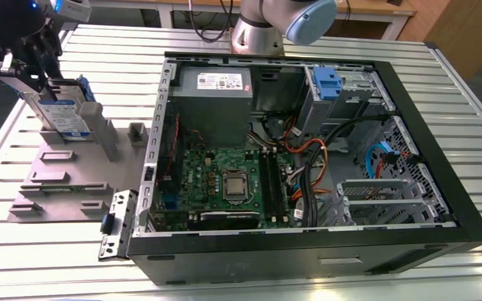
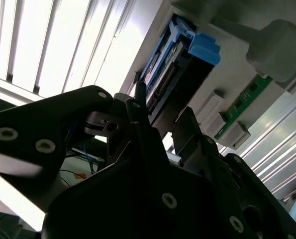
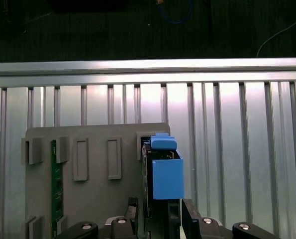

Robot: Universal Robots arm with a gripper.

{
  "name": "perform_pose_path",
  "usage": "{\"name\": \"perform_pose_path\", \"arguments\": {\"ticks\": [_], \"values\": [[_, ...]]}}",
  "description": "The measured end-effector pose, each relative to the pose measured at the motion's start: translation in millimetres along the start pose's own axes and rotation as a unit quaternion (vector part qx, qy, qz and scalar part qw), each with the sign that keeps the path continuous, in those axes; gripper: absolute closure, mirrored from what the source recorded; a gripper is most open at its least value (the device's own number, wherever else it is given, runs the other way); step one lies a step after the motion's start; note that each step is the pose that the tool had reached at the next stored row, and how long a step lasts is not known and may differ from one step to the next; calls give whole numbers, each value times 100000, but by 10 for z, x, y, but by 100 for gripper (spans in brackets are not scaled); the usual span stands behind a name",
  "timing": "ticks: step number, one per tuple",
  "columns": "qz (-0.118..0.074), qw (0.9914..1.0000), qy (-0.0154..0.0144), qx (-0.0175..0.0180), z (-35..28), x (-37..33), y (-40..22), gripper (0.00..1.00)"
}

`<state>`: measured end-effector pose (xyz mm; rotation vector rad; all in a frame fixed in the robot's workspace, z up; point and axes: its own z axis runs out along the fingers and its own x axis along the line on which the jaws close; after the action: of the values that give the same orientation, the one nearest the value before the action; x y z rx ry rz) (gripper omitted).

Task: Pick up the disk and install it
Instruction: 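Pick up the disk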

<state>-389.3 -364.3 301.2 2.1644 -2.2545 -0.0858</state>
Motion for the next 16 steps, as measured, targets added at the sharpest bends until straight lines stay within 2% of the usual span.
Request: {"name": "perform_pose_path", "arguments": {"ticks": [12,14,15,16], "values": [[0,100000,-2,6,5,0,0,53],[-1,100000,-5,5,6,0,0,54],[-4,100000,5,-1,6,1,0,60],[-1,100000,6,0,6,0,0,60]]}}
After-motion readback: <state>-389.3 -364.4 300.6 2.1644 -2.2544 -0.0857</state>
